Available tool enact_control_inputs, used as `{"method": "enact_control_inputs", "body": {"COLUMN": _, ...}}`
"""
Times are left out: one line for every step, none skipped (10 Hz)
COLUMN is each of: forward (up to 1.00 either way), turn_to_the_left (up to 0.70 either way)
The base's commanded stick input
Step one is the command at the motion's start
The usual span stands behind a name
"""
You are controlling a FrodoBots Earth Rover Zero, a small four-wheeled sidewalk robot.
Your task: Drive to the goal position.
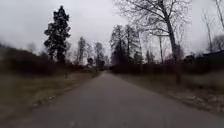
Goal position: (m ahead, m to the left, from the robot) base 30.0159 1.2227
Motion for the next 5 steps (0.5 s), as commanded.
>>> {"method": "enact_control_inputs", "body": {"forward": 1.0, "turn_to_the_left": 0.0}}
{"method": "enact_control_inputs", "body": {"forward": 1.0, "turn_to_the_left": 0.0}}
{"method": "enact_control_inputs", "body": {"forward": 1.0, "turn_to_the_left": 0.0}}
{"method": "enact_control_inputs", "body": {"forward": 1.0, "turn_to_the_left": 0.0}}
{"method": "enact_control_inputs", "body": {"forward": 1.0, "turn_to_the_left": 0.0}}
